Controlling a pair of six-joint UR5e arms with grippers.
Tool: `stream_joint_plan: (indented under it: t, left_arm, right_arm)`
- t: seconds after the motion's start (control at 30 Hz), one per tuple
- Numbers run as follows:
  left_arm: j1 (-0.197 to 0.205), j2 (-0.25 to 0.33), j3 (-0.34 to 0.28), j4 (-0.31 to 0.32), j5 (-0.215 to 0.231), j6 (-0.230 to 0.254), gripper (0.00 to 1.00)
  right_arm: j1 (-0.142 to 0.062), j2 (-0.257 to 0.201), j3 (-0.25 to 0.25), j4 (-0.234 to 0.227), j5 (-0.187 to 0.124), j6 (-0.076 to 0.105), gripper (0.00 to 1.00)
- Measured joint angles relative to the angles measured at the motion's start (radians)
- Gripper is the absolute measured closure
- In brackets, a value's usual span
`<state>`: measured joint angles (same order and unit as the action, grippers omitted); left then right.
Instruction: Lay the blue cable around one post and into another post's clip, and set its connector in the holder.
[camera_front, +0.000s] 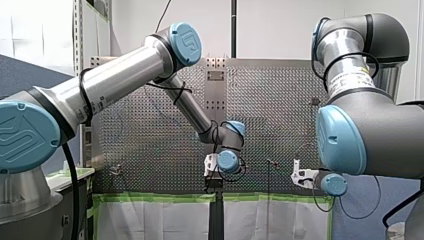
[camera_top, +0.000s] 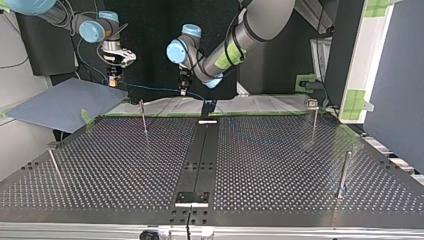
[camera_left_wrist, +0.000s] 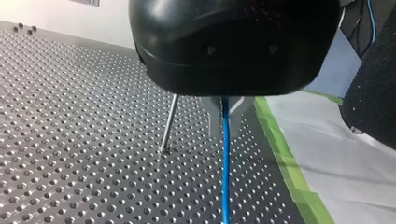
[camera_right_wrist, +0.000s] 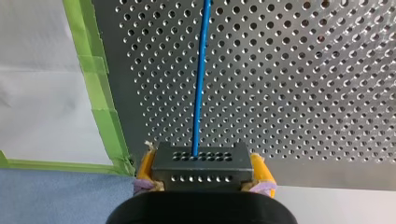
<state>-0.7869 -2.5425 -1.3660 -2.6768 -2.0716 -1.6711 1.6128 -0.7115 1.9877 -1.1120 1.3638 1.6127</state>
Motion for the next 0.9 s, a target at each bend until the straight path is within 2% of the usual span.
stream_joint_plan:
  t: [0.37, 0.57, 0.77, 0.9]
  left_arm:
    - [-0.003, -0.001, 0.000, 0.023, -0.001, -0.004, 0.95]
    - [-0.007, -0.002, 0.000, 0.060, 0.000, -0.007, 0.95]
    - [-0.016, -0.003, 0.000, 0.101, 0.002, -0.012, 0.95]
    - [-0.019, -0.003, 0.000, 0.128, 0.013, -0.027, 0.95]
  right_arm:
    - [-0.001, 0.000, 0.000, 0.000, 0.001, 0.000, 1.00]
    - [-0.007, -0.001, -0.004, 0.006, 0.014, -0.005, 1.00]
    - [-0.011, -0.002, -0.024, 0.029, 0.020, -0.011, 1.00]
    - [-0.012, -0.008, -0.043, 0.060, 0.031, -0.024, 1.00]
